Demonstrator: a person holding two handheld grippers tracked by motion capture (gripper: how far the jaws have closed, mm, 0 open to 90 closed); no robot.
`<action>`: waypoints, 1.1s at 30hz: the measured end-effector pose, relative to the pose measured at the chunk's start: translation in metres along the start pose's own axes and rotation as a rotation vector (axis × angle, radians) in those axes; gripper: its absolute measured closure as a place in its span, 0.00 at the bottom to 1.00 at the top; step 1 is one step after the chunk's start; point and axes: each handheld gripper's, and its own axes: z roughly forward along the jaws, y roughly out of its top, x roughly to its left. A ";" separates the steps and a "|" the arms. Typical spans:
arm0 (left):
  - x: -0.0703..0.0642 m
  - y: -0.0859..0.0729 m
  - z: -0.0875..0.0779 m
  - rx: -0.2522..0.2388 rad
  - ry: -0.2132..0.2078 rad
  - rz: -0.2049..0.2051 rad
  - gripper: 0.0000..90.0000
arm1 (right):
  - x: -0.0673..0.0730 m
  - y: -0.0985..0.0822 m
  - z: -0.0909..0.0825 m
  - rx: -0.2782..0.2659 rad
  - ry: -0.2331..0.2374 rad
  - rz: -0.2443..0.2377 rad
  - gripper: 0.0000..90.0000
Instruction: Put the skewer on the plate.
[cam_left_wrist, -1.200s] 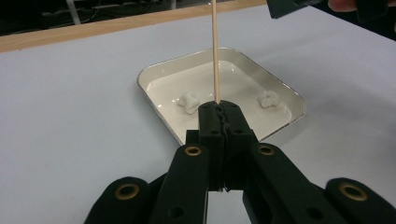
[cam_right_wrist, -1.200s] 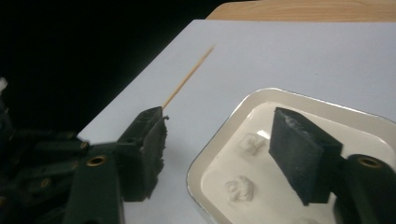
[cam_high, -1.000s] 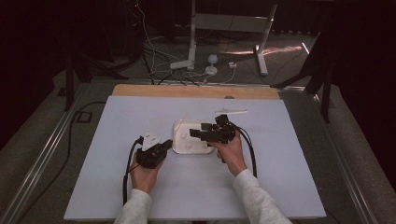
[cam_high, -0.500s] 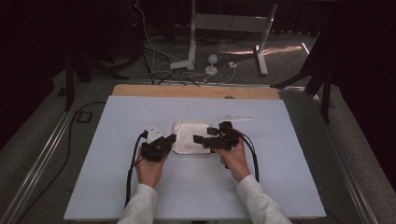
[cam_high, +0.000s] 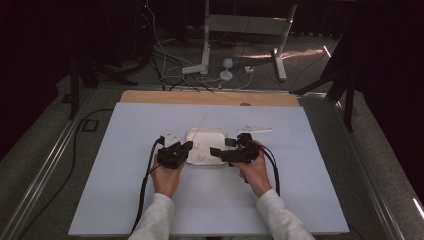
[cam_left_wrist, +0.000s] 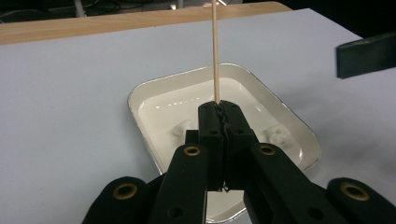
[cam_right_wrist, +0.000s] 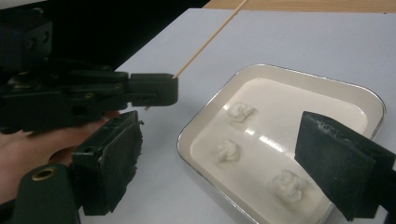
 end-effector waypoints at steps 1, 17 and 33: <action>0.000 0.000 0.002 0.002 -0.002 -0.001 0.99 | 0.000 -0.001 -0.001 0.001 0.001 -0.005 0.15; -0.002 -0.006 0.028 0.090 0.018 0.010 0.99 | -0.004 -0.016 -0.032 -0.038 -0.016 -0.019 0.16; -0.002 -0.012 0.041 0.162 0.011 0.006 0.97 | -0.009 -0.024 -0.055 -0.053 -0.056 -0.024 0.16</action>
